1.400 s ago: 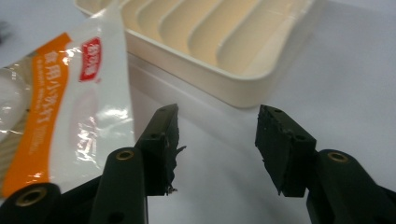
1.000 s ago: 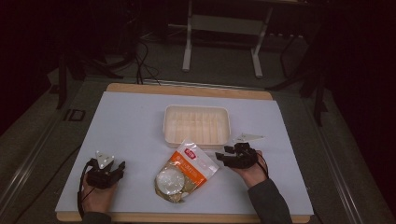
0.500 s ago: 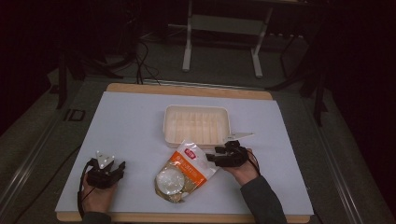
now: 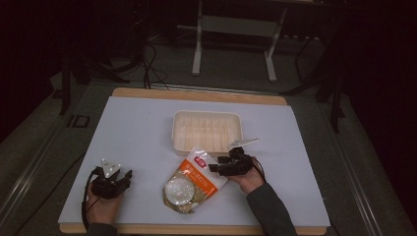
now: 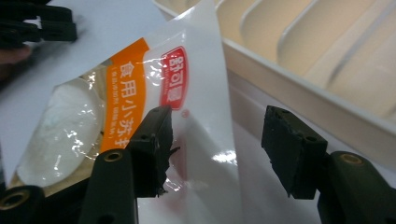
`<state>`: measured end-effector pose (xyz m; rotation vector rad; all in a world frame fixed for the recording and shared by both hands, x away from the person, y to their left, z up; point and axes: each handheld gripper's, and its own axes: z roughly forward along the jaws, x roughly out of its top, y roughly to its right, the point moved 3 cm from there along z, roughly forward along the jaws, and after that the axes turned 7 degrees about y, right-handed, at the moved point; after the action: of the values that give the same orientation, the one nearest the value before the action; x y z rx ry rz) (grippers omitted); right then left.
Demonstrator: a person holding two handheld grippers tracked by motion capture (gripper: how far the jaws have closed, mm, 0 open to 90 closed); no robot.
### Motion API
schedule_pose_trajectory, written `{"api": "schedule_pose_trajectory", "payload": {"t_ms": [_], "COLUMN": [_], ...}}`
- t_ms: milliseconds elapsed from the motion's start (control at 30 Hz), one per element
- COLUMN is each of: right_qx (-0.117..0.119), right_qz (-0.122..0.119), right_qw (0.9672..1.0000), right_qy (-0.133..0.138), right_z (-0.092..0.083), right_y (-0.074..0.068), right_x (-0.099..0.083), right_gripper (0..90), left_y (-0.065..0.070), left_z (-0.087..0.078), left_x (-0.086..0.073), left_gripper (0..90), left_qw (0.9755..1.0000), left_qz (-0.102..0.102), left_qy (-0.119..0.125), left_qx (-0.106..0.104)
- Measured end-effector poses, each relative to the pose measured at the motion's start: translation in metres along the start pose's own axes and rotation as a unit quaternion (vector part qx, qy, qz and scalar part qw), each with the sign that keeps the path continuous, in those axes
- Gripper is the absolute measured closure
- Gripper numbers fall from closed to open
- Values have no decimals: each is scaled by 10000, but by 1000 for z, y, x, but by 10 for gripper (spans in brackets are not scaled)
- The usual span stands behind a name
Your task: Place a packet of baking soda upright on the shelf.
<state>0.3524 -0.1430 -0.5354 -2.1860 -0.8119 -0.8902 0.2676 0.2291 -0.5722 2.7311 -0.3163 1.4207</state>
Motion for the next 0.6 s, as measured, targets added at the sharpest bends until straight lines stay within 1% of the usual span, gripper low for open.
{"api": "schedule_pose_trajectory", "payload": {"t_ms": [100,200,233,267,333,400,433,500,600], "right_qx": [100,205,246,319,394,344,340,396,453], "right_qz": [84,179,183,212,202,147,129,171,136], "right_qw": [9999,9996,9995,9992,9990,9993,9993,9990,9988], "right_qy": [-20,-22,-36,-58,-68,-66,-14,77,124], "right_z": [4,7,7,8,8,5,4,-1,-6], "right_y": [1,2,3,3,2,0,0,0,-2], "right_x": [-1,-2,-2,-2,-2,-1,-1,2,3], "right_gripper": [432,458,475,506,565,609,638,688,724], "left_y": [0,0,0,0,0,0,0,0,0], "left_z": [0,0,0,0,0,0,0,0,0], "left_x": [0,0,0,0,0,0,0,0,0], "left_gripper": [539,538,538,537,536,535,535,534,532], "left_qw": [10000,10000,10000,10000,10000,10000,10000,10000,10000], "left_qz": [0,3,3,4,6,7,5,17,27], "left_qy": [-2,-2,-2,-1,-1,0,2,-1,1], "left_qx": [-2,2,1,2,6,9,8,11,21]}}
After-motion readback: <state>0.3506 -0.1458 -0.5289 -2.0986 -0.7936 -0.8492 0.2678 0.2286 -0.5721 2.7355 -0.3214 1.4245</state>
